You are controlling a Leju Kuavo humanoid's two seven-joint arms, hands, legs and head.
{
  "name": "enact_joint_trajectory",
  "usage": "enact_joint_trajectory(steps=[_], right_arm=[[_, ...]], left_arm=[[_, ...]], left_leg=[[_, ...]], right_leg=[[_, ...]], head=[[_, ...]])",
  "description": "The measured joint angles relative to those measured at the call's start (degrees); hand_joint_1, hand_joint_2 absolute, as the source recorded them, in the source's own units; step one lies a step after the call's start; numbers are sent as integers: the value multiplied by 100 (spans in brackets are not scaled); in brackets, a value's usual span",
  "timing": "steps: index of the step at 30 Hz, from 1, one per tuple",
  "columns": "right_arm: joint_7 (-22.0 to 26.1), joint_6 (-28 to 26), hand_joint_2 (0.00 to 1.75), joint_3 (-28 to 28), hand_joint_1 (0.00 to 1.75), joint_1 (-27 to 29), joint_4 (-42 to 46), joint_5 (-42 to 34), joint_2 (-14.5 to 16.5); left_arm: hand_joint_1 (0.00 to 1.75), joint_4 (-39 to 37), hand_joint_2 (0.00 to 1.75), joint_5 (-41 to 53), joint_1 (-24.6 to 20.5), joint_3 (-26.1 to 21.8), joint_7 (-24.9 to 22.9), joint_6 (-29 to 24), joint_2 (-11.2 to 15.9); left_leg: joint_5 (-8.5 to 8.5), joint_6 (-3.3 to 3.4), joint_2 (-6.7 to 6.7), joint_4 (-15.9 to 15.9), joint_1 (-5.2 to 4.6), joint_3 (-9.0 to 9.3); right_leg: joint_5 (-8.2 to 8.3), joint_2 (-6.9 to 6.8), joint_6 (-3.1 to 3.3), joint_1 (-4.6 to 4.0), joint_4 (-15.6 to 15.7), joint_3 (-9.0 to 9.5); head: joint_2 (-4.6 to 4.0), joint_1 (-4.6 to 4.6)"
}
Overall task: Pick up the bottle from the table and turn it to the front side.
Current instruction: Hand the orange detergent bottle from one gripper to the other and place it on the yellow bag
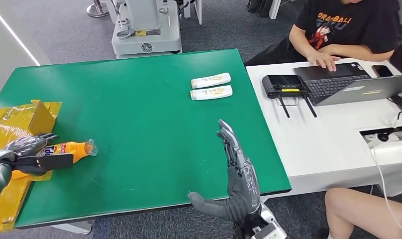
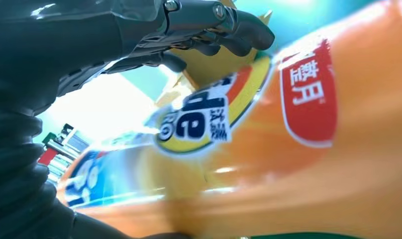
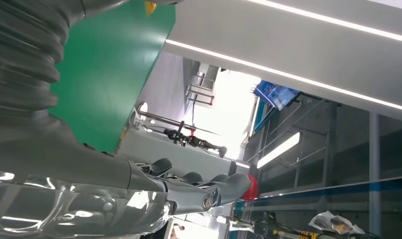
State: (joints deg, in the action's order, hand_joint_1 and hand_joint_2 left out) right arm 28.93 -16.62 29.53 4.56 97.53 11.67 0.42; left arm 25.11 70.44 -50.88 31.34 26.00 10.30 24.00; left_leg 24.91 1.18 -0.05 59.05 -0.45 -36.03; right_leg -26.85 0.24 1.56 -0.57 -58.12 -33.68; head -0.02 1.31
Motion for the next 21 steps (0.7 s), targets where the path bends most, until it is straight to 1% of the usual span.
enact_joint_trajectory(steps=[6, 8, 11, 14, 21], right_arm=[[32, -10, 175, -42, 0, 38, 0, -2, 0], [55, -15, 175, -56, 0, 48, -1, -3, 0], [81, -19, 175, -67, 0, 51, -11, -10, 0], [105, -30, 175, -80, 0, 62, -30, -25, 0], [145, -68, 175, -107, 0, 110, -33, -89, -1]], left_arm=[[0, 0, 175, -84, -170, 85, 48, 44, -22], [0, 0, 175, -185, -231, 129, 89, 258, -29], [0, 0, 175, -327, -381, 244, 187, 777, -21], [0, 0, 175, -428, -567, 405, 292, 1133, 4], [0, 2, 175, -582, -808, 685, 355, 1355, 37]], left_leg=[[0, 0, 1, 1, 0, 0], [0, 0, 1, 1, 0, 0], [0, 0, 1, 1, 1, 0], [0, 0, 0, 1, 1, 0], [0, 0, 0, 0, 0, 0]], right_leg=[[0, 0, 0, 0, 0, 0], [0, 1, 0, 0, 0, 0], [0, 0, 0, -1, 0, 0], [0, 0, 0, -1, -1, 0], [0, 0, 0, 0, 0, 0]], head=[[0, 0], [0, -1], [0, -1], [0, -1], [0, 0]])
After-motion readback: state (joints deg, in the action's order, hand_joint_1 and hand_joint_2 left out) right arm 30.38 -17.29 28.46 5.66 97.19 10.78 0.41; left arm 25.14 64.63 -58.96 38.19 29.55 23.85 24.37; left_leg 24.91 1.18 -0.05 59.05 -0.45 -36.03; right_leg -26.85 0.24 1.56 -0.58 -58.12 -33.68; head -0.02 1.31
